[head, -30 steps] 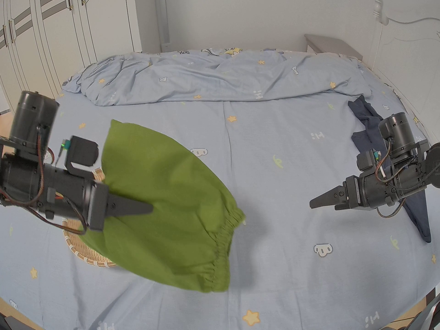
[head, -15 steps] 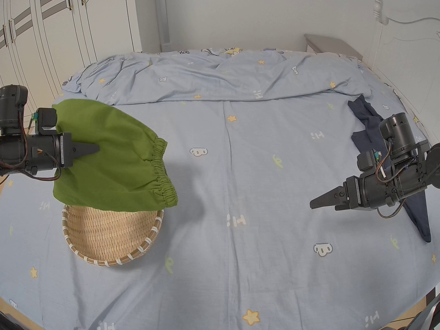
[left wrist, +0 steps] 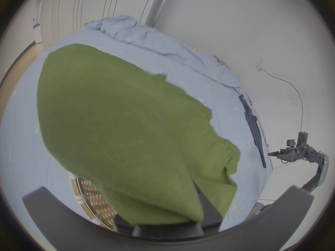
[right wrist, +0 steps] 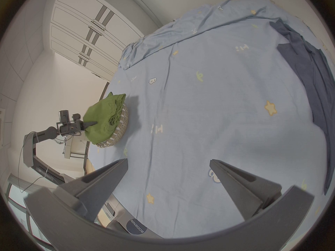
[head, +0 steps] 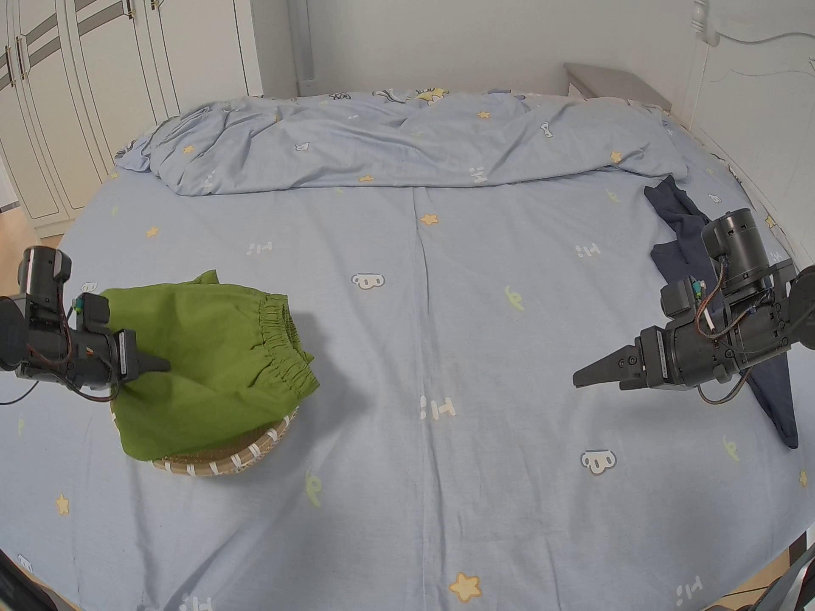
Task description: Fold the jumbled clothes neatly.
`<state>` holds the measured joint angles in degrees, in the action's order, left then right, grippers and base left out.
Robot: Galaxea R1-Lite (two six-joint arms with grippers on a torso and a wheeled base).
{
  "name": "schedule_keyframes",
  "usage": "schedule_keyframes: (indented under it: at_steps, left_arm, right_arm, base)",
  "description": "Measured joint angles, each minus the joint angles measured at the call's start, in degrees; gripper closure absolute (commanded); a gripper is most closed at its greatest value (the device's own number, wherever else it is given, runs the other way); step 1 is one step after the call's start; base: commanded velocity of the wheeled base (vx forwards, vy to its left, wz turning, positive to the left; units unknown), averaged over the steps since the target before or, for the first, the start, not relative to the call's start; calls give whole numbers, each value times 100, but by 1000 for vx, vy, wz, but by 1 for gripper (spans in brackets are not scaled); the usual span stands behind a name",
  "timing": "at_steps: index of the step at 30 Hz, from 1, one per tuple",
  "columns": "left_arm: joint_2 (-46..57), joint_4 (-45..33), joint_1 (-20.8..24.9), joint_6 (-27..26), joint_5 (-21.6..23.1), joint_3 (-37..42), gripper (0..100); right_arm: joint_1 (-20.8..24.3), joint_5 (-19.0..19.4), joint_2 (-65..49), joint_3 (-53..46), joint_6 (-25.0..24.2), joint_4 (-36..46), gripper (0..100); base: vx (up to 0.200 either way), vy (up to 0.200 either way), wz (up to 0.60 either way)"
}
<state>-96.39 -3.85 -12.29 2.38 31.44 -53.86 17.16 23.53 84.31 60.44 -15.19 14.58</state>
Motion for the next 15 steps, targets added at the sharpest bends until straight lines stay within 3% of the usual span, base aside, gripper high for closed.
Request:
schedule_keyframes:
  at_steps: [15]
  left_arm:
    - [-1158,33,-77,29,-400,-193,100]
  right_arm:
    - [74,-16,-44,-49,-2,2,0]
  base:
    - [0,0,0]
